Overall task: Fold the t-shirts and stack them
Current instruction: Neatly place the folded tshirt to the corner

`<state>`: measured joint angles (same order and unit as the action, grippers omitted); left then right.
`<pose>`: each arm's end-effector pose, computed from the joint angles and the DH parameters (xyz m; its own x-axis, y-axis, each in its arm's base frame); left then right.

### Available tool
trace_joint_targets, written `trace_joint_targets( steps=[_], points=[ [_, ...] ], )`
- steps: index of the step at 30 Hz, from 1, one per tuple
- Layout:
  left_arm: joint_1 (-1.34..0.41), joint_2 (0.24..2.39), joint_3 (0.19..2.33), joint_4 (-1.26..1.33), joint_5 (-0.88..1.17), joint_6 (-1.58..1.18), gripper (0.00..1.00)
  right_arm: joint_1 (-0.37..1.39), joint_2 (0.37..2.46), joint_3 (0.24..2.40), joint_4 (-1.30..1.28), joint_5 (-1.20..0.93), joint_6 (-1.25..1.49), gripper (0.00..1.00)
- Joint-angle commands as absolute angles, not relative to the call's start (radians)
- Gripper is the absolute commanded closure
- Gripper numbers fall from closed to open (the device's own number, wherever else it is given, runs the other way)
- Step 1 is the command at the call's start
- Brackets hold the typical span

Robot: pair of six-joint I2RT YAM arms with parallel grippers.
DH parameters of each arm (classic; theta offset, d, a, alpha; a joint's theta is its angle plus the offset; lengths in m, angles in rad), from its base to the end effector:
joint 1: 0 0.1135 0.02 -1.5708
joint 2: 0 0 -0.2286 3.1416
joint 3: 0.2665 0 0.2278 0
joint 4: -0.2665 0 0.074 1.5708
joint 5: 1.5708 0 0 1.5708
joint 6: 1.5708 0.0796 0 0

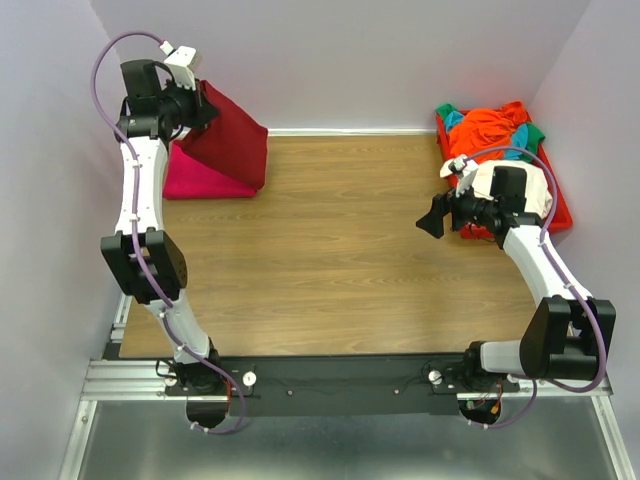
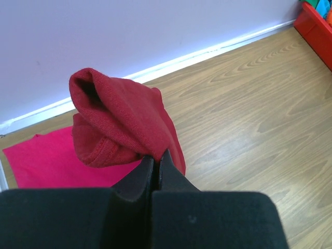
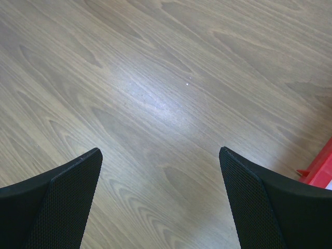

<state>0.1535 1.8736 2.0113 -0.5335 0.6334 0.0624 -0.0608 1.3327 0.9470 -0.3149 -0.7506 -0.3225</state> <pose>0.4273 0.0184 0.3680 -0.3543 -0.0040 -0.9351 0.4394 0.8820 -0.1702 0.2961 0.0364 0.2233 -0.4594 -0.2042 -0.8644 -0.6554 0.7348 0.1748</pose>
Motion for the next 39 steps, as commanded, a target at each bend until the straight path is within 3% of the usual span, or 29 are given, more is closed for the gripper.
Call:
trace_joint_targets(
  steps=[1, 24, 39],
  points=[
    [0.170, 1.856, 2.020, -0.508, 0.612, 0.054, 1.00, -0.067, 1.331, 0.934, -0.305, -0.759, -0.333, 0.00],
    [0.284, 2.244, 2.307, -0.522, 0.506, 0.018, 1.00, -0.067, 1.336, 0.937, -0.311, -0.781, -0.325, 0.00],
    [0.264, 2.097, 2.195, -0.354, 0.715, -0.126, 1.00, -0.067, 1.336, 0.943, -0.316, -0.795, -0.325, 0.00]
  ],
)
